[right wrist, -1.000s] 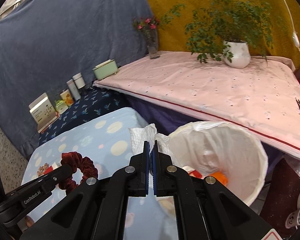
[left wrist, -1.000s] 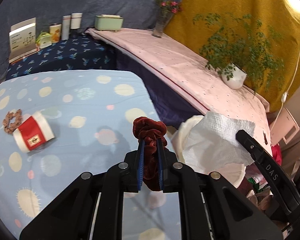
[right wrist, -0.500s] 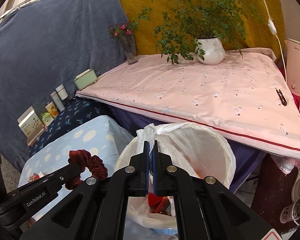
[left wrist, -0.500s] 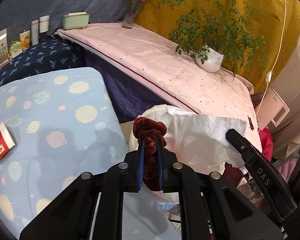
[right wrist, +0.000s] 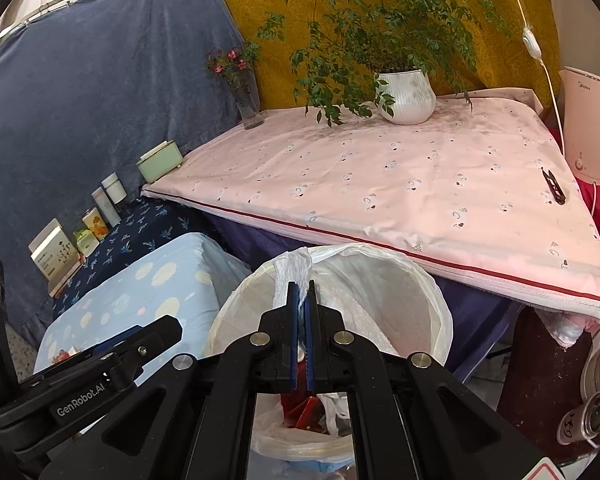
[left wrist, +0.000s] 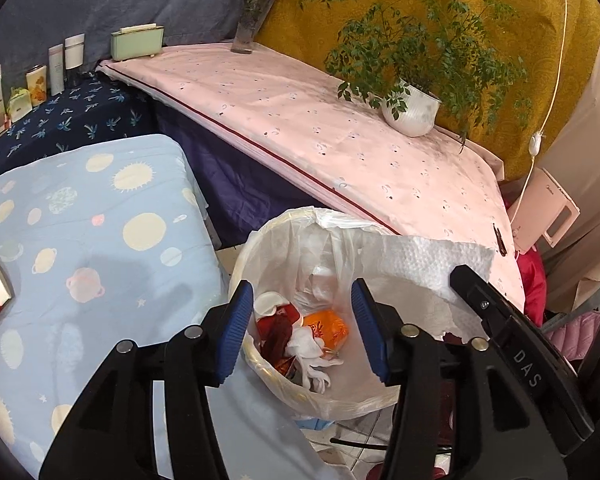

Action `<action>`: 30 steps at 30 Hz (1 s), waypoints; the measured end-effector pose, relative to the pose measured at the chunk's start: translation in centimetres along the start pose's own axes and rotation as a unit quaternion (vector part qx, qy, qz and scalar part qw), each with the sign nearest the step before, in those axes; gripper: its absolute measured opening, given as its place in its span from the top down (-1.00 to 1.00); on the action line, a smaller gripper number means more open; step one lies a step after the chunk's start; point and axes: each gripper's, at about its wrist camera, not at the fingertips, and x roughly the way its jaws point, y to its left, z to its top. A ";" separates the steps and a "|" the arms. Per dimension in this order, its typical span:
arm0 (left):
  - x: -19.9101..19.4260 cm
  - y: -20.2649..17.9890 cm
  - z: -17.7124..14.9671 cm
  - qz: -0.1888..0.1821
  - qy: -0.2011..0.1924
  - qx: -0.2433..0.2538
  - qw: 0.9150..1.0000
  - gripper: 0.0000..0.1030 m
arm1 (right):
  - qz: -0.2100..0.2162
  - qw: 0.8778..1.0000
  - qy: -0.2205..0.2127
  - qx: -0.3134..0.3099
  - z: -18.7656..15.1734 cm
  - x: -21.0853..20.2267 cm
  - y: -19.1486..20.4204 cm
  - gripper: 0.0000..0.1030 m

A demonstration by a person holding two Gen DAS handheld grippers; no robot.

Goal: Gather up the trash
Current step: 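Carry the scrunchie and tissue over the bin and open both grippers, then grasp the pink scrunchie with the left gripper while the right gripper grasps the red paper cup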

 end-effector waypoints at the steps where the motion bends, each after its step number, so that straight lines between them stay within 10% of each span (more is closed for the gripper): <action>1: 0.0 0.1 0.0 0.003 -0.001 0.000 1.000 0.06 | 0.001 1.000 0.000 0.000 0.0 0.1 0.1 0.94; 30: -4.4 7.1 -1.0 0.068 -0.035 -0.045 0.996 -0.04 | 0.026 0.999 -0.011 -0.041 -0.9 -1.2 6.5 0.13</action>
